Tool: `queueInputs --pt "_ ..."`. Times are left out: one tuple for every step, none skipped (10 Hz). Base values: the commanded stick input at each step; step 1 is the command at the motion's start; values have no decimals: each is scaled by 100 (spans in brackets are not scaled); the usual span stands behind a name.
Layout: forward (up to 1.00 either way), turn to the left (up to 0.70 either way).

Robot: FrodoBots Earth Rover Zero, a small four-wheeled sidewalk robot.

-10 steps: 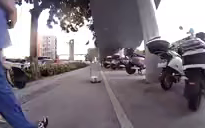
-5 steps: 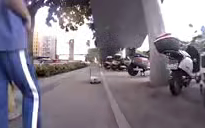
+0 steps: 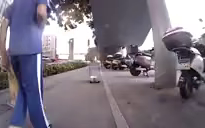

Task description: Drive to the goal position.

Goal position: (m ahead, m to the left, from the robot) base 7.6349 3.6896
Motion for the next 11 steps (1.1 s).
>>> queueInputs --pt "45 0" --pt "45 0" --pt "45 0" --pt "45 0" --pt "45 0" --pt "45 0" --pt "45 0" --pt "45 0" --pt "45 0" --pt "45 0" --pt "45 0"
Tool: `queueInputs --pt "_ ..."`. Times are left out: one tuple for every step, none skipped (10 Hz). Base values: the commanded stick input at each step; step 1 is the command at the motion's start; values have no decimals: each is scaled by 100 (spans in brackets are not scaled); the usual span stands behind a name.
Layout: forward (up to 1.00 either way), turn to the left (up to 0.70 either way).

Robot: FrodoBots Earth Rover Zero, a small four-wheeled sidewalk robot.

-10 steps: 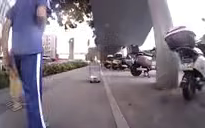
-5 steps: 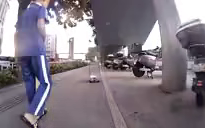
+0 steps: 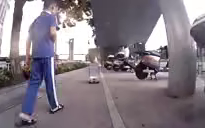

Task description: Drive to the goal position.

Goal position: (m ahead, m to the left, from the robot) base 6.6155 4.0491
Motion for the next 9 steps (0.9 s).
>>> queueInputs --pt "45 0" --pt "45 0" --pt "45 0" --pt "45 0" --pt "45 0" --pt "45 0" --pt "45 0" --pt "45 0" --pt "45 0"
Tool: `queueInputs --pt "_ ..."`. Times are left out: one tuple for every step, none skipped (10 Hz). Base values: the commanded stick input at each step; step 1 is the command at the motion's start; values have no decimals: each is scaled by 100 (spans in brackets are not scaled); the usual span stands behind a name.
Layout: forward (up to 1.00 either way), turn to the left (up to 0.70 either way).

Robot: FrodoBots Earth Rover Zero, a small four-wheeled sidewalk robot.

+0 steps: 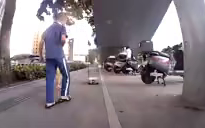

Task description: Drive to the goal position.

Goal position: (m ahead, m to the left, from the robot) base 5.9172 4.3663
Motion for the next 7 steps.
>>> queueInputs --pt "45 0" --pt "45 0" --pt "45 0" --pt "45 0" --pt "45 0" --pt "45 0" --pt "45 0"
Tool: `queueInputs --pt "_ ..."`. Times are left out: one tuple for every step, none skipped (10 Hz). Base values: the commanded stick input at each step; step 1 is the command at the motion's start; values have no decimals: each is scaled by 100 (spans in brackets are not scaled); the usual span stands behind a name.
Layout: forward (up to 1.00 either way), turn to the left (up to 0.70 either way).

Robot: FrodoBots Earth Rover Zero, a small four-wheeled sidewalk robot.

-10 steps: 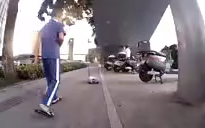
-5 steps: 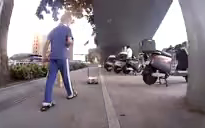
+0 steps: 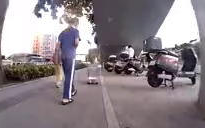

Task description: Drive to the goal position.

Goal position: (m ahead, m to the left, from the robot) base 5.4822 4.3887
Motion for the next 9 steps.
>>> queueInputs --pt "45 0" --pt "45 0" --pt "45 0" --pt "45 0" --pt "45 0" --pt "45 0" --pt "45 0" --pt "45 0" --pt "45 0"
